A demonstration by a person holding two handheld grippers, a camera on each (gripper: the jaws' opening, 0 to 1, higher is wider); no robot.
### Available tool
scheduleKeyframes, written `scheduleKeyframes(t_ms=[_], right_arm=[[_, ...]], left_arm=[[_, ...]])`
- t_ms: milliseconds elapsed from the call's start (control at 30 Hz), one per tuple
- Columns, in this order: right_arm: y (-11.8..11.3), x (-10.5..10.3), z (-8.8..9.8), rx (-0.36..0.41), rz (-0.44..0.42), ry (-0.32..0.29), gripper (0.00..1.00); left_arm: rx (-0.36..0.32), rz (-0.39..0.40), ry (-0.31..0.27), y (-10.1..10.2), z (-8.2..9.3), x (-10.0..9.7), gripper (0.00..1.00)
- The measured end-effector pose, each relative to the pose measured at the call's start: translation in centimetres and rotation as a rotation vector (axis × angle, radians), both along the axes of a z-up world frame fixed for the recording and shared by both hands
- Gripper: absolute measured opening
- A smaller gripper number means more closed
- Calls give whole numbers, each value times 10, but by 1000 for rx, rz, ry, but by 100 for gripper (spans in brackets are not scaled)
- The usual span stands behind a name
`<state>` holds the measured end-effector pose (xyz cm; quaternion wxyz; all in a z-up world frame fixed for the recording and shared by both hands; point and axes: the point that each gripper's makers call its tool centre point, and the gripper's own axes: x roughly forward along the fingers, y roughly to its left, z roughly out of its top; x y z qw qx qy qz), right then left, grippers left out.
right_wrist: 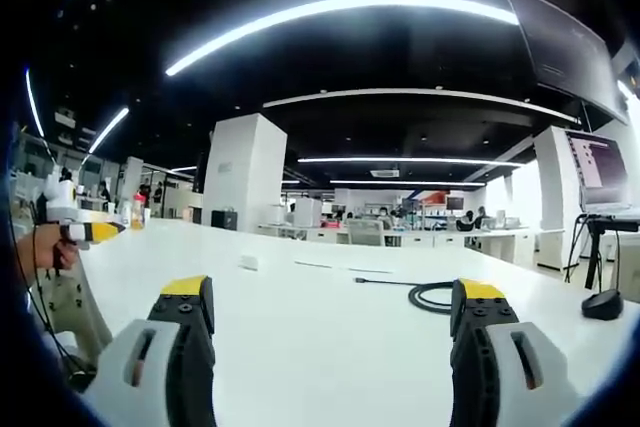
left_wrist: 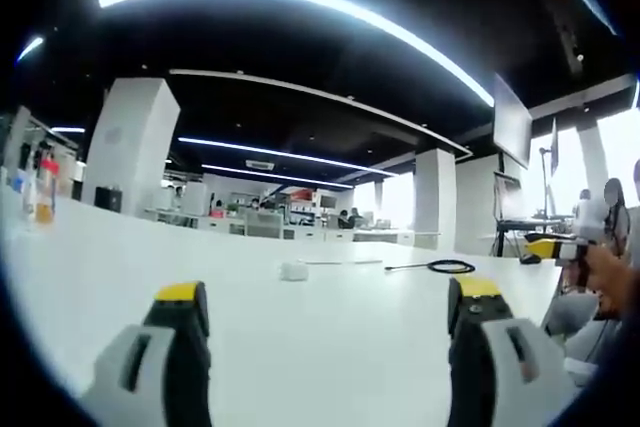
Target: Plug the desk Type‑C cable into the charger adapter.
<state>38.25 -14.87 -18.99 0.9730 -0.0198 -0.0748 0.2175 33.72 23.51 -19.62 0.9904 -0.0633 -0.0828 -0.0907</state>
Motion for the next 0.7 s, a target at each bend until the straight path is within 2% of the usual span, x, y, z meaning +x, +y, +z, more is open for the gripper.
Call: scheduleKeyframes(t_ms=[267, 533, 700], right_arm=[[2, 0, -3, 1, 7, 6, 100], [3, 1, -6, -4, 7, 14, 100], [5, 1, -7, -4, 12, 16, 100]], left_arm=[[27, 4, 0, 6, 0, 9, 100], [39, -19, -4, 10, 9, 32, 100], [78, -49, 12, 8, 13, 49, 100]])
